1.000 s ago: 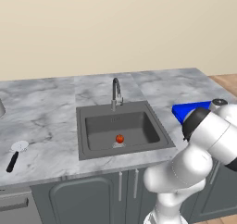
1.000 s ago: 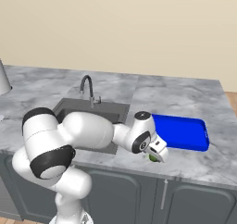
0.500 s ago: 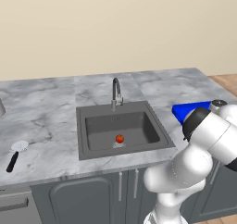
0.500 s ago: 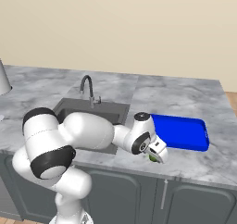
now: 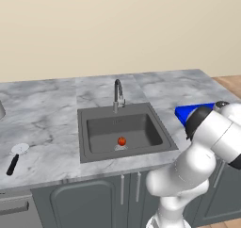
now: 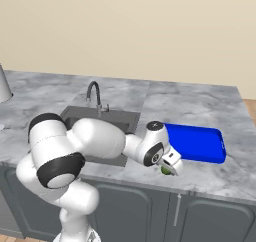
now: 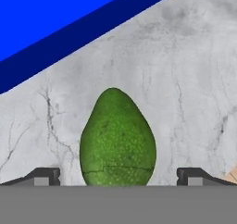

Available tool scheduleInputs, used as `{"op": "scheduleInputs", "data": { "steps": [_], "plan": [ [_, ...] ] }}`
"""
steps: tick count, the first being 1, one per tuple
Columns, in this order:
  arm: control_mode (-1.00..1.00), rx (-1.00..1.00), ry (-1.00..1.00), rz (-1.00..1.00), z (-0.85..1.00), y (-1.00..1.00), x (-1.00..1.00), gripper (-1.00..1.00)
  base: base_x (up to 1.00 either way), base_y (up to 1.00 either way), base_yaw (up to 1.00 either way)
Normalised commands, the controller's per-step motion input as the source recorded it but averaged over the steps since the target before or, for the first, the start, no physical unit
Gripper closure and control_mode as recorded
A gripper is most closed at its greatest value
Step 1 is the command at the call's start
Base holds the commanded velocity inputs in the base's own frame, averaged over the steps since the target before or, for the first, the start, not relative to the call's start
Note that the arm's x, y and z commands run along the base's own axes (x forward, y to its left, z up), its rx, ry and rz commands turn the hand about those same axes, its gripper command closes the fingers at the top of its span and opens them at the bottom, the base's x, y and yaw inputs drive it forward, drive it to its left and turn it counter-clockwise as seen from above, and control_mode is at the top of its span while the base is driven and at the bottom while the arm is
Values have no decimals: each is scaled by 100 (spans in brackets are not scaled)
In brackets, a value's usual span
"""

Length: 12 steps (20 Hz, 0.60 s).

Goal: Pick up all produce items and place them in the sink. Turn on the sink faucet to wash them. Then turn the sink off and put them in the tray.

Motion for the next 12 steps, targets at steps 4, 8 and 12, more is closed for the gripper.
{"op": "scheduleInputs", "data": {
  "steps": [4, 8, 12],
  "plan": [
    [-100, 0, 0, 0, -5, -8, 1, -100, 0, 0, 0],
    [-100, 0, 0, 0, -8, -5, 0, -100, 0, 0, 0],
    [-100, 0, 0, 0, -13, 0, 0, -100, 0, 0, 0]
  ]
}}
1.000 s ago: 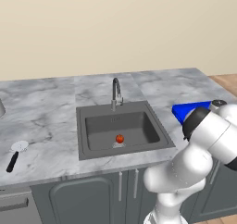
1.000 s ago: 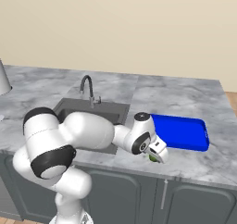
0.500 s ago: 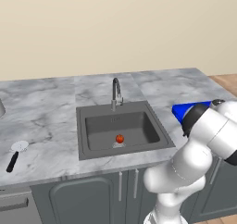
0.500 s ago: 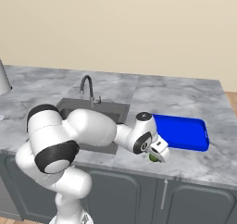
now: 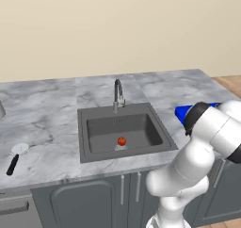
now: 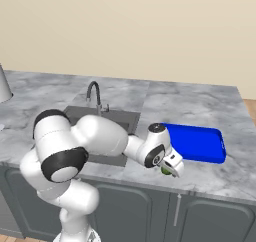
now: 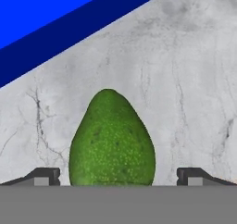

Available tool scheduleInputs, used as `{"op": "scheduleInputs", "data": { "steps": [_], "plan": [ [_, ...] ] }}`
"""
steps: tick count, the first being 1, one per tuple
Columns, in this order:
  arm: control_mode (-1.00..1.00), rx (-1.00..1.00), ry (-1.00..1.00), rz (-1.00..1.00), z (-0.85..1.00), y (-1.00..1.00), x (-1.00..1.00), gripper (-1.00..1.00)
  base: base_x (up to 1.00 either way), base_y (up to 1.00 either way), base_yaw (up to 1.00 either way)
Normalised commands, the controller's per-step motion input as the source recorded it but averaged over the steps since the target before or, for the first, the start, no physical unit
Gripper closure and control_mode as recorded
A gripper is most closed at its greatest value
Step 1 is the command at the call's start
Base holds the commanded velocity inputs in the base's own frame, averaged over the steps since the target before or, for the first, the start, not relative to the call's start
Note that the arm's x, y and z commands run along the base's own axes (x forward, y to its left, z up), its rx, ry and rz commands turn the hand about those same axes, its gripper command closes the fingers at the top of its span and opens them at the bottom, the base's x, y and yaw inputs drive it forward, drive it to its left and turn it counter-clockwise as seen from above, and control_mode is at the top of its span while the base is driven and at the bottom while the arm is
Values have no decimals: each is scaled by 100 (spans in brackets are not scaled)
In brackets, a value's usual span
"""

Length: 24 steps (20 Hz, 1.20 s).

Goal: Pick up all produce items and place them in the sink. Turn on the sink faucet to wash them. Then turn the sink off and put them in the tray.

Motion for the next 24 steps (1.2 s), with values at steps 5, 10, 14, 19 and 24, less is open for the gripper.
{"op": "scheduleInputs", "data": {
  "steps": [5, 10, 14, 19, 24],
  "plan": [
    [-100, 0, 0, 1, -21, 0, 2, 100, 0, 0, 0],
    [-100, 2, 0, 3, -20, 0, 5, 100, 0, 0, 0],
    [-100, 3, -1, 5, -11, 0, 8, 100, 0, 0, 0],
    [-100, 0, -8, 9, 18, 11, 0, 100, 0, 0, 0],
    [-100, -6, -12, 11, 55, 47, 0, 100, 0, 0, 0]
  ]
}}
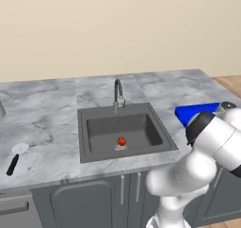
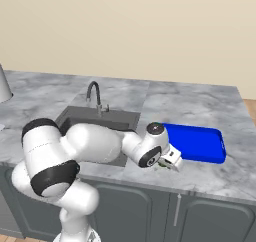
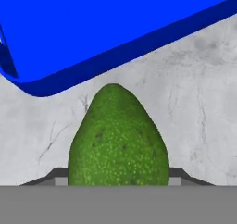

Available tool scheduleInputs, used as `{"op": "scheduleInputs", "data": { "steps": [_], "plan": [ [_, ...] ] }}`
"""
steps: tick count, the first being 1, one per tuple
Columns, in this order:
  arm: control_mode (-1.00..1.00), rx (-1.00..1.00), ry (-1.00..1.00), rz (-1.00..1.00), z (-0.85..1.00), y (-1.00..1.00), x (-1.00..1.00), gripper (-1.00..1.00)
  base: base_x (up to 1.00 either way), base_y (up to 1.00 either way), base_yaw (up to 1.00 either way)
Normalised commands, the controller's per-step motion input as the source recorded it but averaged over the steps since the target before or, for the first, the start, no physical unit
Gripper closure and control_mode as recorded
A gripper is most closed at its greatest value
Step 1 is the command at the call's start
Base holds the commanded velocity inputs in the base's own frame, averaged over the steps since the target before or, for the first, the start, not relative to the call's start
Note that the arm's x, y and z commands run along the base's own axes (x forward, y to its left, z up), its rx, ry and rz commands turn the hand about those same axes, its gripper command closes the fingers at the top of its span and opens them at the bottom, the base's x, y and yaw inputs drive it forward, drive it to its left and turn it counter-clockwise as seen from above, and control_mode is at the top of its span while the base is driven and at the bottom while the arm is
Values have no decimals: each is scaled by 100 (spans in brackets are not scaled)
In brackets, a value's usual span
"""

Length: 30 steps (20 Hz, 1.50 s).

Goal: Pick up all produce items and place them in the sink. Turn on the sink faucet to wash them. Then turn the sink off and put them in the tray.

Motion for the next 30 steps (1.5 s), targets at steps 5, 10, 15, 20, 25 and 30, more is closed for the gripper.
{"op": "scheduleInputs", "data": {
  "steps": [5, 10, 15, 20, 25, 30],
  "plan": [
    [-100, -4, -6, 14, 49, 69, 5, 100, 0, 0, 0],
    [-100, -1, 0, 21, 23, 93, 27, 100, 0, 0, 0],
    [-100, 0, 0, 23, 12, 88, 25, 100, 0, 0, 0],
    [-100, 0, 3, 25, 2, 85, 31, 100, 0, 0, 0],
    [-100, 0, 6, 26, 0, 78, 36, 100, 0, 0, 0],
    [-100, 0, 11, 25, -7, 49, 44, 100, 0, 0, 0]
  ]
}}
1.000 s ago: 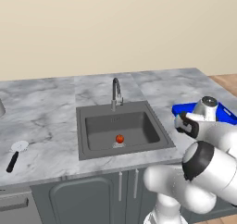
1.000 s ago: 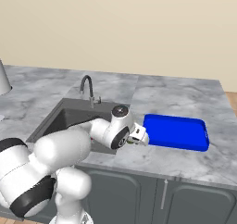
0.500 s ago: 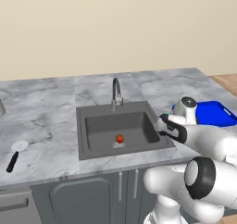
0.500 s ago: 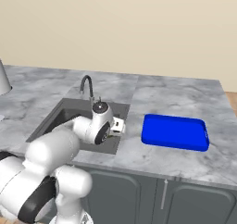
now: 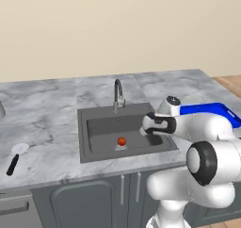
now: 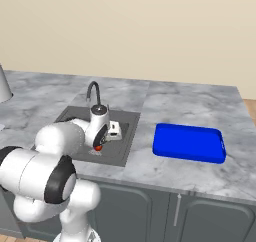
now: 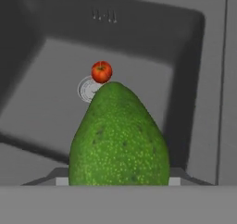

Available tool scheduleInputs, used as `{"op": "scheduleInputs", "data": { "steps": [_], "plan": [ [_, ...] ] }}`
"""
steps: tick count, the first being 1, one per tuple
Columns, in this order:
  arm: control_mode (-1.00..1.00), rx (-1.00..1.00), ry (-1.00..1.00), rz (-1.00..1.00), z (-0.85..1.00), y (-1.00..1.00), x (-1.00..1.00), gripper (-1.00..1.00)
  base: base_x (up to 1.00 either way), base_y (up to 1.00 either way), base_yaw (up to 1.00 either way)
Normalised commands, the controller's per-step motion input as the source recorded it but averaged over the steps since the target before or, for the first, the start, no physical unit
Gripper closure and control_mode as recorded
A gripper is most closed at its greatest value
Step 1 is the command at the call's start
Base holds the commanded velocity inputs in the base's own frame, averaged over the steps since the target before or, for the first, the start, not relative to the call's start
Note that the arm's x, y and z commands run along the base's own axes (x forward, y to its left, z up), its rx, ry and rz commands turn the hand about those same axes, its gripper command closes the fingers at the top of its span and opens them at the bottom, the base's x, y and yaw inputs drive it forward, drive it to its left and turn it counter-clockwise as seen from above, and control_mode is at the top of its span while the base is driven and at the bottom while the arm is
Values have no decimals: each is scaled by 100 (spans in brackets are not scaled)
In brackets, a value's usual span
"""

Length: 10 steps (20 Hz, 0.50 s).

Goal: Pick up all produce items and place them in the sink. Turn on the sink faucet to wash them. Then turn the sink off and put them in the tray.

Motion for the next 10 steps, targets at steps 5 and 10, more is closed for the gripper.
{"op": "scheduleInputs", "data": {
  "steps": [5, 10],
  "plan": [
    [-100, 0, 8, 12, -35, 15, 41, 100, 0, 0, 0],
    [-100, -2, 7, 1, -43, 1, 32, 100, 0, 0, 0]
  ]
}}
